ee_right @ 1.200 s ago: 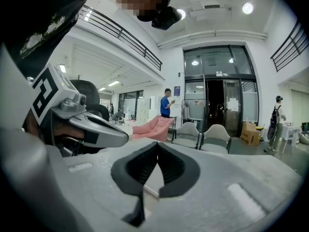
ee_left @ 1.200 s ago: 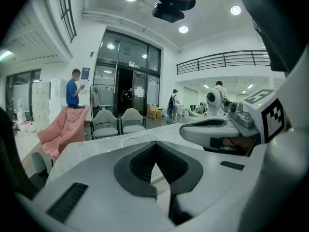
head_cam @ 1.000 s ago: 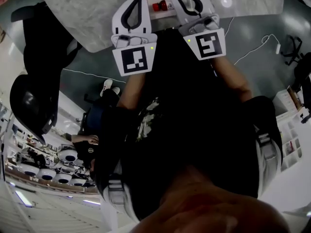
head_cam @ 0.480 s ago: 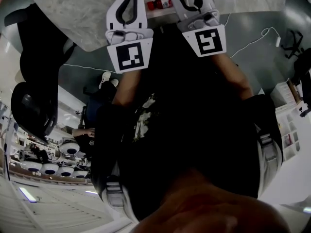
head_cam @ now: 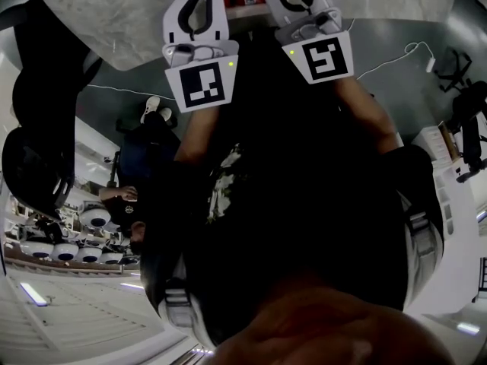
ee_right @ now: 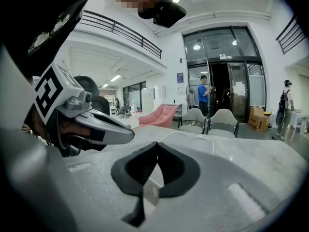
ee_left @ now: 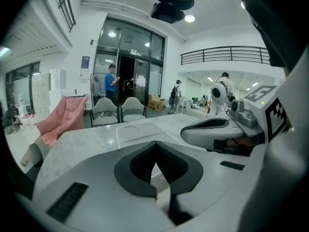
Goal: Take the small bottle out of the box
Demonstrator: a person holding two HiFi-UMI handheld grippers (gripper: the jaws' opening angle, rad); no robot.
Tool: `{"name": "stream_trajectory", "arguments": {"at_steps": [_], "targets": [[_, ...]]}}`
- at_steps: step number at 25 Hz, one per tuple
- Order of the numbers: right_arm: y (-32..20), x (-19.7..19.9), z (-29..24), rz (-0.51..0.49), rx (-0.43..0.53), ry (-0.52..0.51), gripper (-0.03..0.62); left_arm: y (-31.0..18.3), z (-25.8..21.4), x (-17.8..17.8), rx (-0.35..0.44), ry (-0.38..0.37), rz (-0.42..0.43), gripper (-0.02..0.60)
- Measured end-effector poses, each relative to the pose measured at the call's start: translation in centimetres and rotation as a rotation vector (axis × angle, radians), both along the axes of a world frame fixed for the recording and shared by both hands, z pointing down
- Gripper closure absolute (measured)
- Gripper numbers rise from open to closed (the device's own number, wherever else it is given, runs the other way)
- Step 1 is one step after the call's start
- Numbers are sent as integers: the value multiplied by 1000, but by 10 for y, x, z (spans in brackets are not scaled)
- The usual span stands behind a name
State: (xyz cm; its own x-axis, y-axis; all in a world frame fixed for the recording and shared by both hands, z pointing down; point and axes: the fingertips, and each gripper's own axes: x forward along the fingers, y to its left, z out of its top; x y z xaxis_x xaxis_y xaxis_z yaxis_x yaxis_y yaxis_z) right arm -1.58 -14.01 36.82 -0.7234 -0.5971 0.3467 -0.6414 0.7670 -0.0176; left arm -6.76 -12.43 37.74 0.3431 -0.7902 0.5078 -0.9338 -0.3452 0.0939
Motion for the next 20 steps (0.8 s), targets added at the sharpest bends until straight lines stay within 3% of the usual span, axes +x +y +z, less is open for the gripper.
{"name": "stream_trajectory", "arguments": {"at_steps": [20], "targets": [[24, -3, 49, -124, -97, 42, 597, 22, 48, 3, -95, 13, -41, 574]]}}
